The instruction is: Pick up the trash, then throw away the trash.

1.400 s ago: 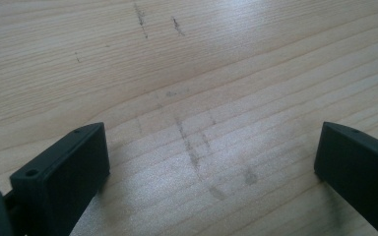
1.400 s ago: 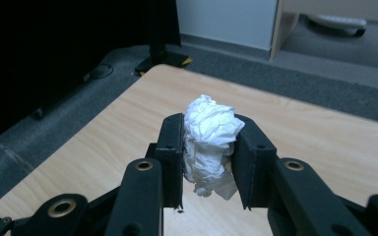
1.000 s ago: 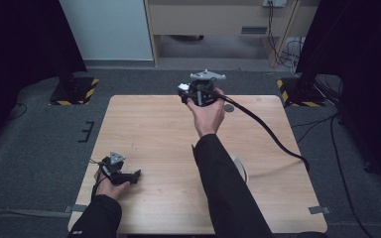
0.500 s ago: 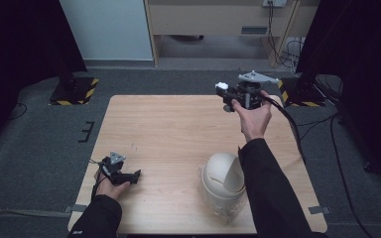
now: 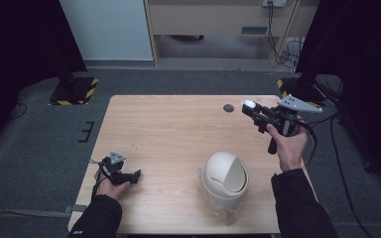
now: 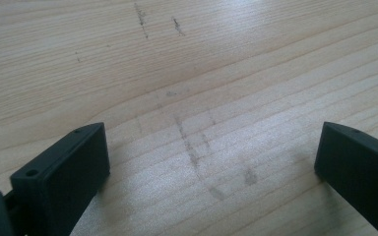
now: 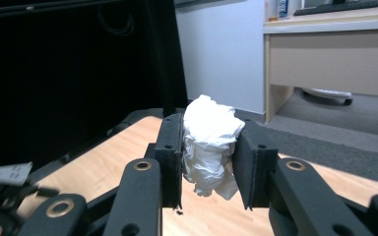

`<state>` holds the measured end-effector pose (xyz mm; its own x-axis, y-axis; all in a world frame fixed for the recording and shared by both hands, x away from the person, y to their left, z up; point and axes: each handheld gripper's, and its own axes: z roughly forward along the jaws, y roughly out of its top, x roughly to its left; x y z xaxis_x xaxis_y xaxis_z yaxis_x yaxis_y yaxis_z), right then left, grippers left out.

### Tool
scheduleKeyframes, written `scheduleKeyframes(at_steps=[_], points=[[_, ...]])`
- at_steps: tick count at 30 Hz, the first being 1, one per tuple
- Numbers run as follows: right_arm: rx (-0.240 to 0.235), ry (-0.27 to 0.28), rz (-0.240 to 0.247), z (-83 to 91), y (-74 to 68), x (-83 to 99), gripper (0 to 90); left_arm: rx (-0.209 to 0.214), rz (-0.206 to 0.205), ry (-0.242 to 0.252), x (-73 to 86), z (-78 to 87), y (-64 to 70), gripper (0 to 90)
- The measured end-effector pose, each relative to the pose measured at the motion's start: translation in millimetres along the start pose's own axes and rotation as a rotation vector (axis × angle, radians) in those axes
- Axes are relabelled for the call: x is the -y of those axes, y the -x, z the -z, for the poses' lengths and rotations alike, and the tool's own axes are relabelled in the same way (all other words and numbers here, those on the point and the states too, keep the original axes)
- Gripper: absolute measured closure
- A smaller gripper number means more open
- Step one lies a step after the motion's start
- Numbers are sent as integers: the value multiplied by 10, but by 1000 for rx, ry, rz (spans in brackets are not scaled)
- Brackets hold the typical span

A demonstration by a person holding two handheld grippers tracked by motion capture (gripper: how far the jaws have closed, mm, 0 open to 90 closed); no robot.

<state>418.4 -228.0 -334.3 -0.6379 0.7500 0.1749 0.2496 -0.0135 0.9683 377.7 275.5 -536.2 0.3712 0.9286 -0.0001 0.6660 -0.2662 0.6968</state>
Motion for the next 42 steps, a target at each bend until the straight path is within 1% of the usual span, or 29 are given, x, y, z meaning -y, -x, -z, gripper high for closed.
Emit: scheduleKeyframes(at_steps=[3, 6, 10, 14, 16, 20, 21, 22, 25, 28, 29, 30, 35, 38, 42], points=[[-24, 21, -2, 140, 13, 114, 671, 0, -1, -1, 0, 0, -1, 0], [-61, 37, 3, 265, 5, 209, 671, 0, -1, -1, 0, 0, 0, 0], [-121, 31, 13, 449, -12, 346, 670, -1, -1, -1, 0, 1, 0, 0], [-169, 28, 18, 661, -30, 465, 671, -2, 0, -1, 0, 1, 2, 0], [-179, 19, 27, 746, -41, 484, 670, -2, 1, 0, 0, 1, 4, 0], [-215, 28, 25, 889, -81, 508, 670, -2, 0, 0, 1, 2, 5, 0], [-215, 28, 25, 889, -81, 508, 670, -2, 0, 0, 1, 2, 5, 0], [-228, 22, 27, 943, -100, 529, 669, -2, 1, 0, 1, 1, 6, 0], [-240, 8, 31, 987, -123, 567, 669, -2, 0, -1, 1, 2, 5, 0], [-256, -15, 38, 984, -155, 617, 669, -1, -1, -1, 1, 3, 5, 0], [-256, -15, 38, 984, -155, 617, 669, -1, -1, -1, 1, 3, 5, 0], [-267, -33, 48, 978, -175, 651, 669, 1, -2, -1, 2, 3, 7, 0], [-295, -50, 60, 1008, -213, 721, 669, 1, -2, -1, 2, 4, 7, 0], [-317, -62, 55, 1038, -233, 770, 670, 1, -2, -1, 3, 4, 8, 0], [-337, -104, 64, 1011, -279, 851, 670, 1, -2, -1, 3, 4, 10, 0]])
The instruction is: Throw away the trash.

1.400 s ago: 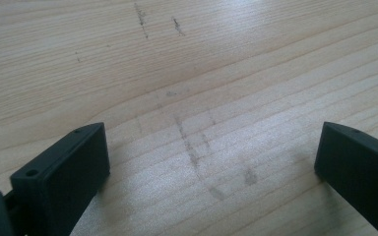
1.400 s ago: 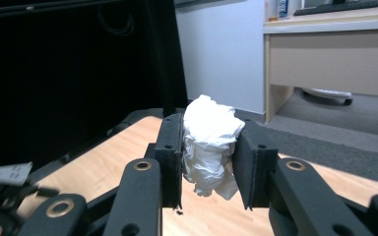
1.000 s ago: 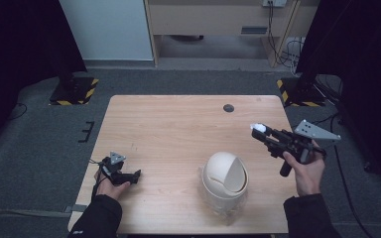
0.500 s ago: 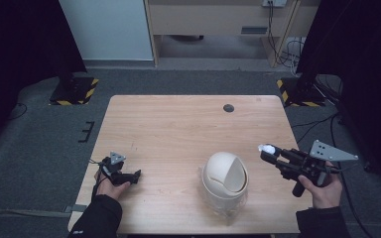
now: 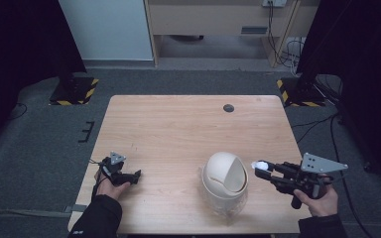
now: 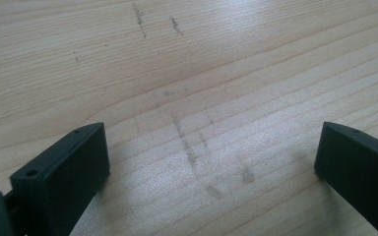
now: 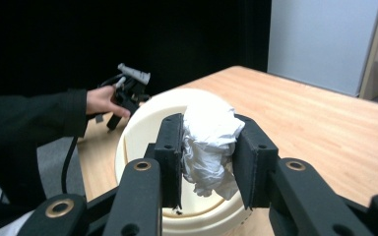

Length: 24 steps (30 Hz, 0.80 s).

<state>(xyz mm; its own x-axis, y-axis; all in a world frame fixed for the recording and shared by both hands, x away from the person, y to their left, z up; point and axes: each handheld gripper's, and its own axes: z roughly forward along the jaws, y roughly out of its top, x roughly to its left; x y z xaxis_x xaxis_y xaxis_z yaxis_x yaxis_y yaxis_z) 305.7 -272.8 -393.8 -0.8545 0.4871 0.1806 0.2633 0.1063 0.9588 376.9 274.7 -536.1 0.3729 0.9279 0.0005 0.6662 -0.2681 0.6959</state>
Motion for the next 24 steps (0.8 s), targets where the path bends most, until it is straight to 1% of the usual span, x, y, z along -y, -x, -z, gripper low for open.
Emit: scheduleKeyframes(at_steps=[2, 3, 4, 6, 12, 18, 21, 24], points=[[-13, -17, -4, -52, -13, 23, 670, 0, 0, 0, 0, 0, 0, 0], [-13, -17, -4, -52, -13, 23, 670, 0, 0, 0, 0, 0, 0, 0], [-27, -37, -6, -112, -35, 42, 670, 0, 0, 0, 0, 0, 0, 0], [-33, -58, -5, -171, -49, 65, 670, 0, 0, 0, 0, 0, 0, 0], [-32, -116, 3, -332, -90, 136, 670, 0, 0, 0, 0, 0, 0, 0], [-27, -151, 1, -432, -105, 177, 670, 0, 0, 0, 0, 0, 0, 0], [-24, -163, 5, -454, -102, 186, 670, 0, 0, 0, 0, 0, 0, 0], [-17, -176, -6, -499, -93, 216, 670, 0, 0, 0, 0, 0, 0, 0]])
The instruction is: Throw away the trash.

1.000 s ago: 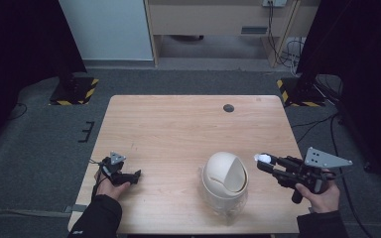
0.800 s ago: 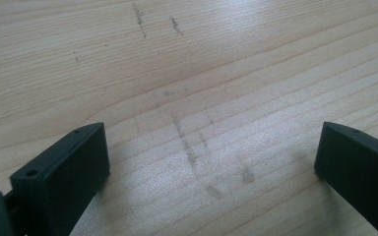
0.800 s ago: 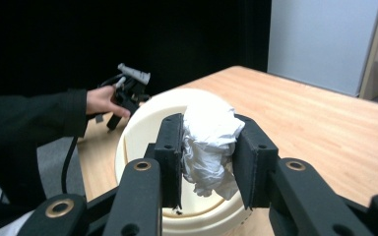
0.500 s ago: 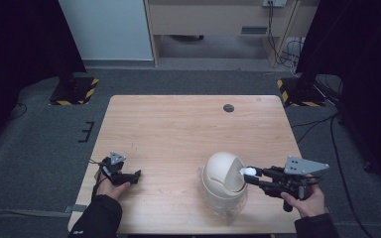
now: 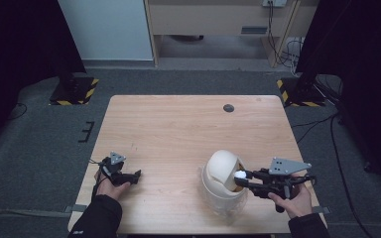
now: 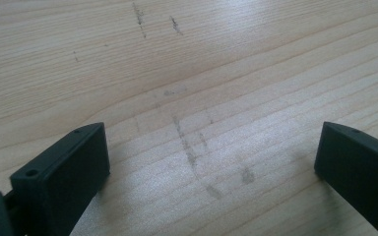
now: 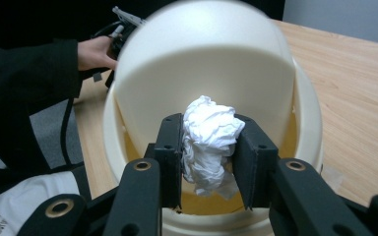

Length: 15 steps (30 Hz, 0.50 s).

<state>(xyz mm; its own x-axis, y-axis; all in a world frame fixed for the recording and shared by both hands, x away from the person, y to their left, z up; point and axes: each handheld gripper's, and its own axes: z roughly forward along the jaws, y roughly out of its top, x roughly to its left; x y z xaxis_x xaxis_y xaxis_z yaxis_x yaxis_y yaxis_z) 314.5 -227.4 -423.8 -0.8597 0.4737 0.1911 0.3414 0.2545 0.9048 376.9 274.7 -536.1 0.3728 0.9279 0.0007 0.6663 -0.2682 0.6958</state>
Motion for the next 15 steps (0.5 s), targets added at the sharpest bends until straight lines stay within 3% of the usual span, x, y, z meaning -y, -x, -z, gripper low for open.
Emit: scheduleKeyframes(at_steps=[9, 15], points=[[21, -34, 6, -89, 17, 25, 659, 0, 0, 0, 0, 0, 0, 0], [12, -41, 0, -101, 5, 22, 515, 0, 0, 0, 0, 0, 0, 0]])
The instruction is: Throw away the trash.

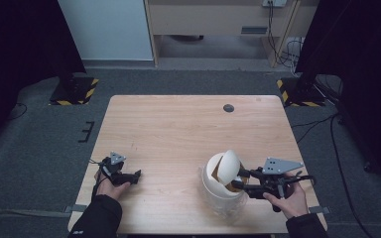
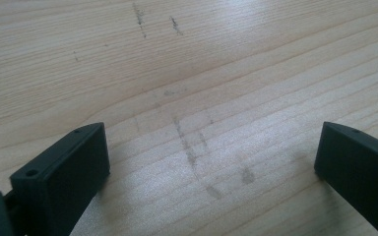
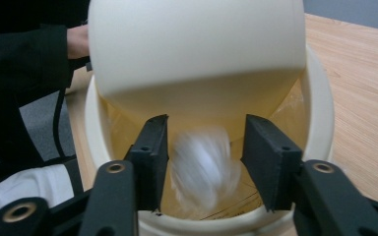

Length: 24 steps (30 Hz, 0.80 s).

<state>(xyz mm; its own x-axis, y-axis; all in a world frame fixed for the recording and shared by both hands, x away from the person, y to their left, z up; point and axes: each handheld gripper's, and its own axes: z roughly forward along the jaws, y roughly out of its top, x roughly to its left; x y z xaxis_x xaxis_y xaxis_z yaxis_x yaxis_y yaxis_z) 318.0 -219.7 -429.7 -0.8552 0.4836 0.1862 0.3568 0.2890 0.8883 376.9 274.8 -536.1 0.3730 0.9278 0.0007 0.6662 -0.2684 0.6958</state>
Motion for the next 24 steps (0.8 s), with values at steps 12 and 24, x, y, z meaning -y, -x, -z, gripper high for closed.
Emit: scheduleKeyframes(at_steps=[12, 24], points=[[47, 106, -21, 287, 89, -63, 399, 0, 0, 0, 0, 0, 0, 0], [276, 152, -104, 437, 454, 149, 194, 0, 0, 0, 0, 0, 0, 0]])
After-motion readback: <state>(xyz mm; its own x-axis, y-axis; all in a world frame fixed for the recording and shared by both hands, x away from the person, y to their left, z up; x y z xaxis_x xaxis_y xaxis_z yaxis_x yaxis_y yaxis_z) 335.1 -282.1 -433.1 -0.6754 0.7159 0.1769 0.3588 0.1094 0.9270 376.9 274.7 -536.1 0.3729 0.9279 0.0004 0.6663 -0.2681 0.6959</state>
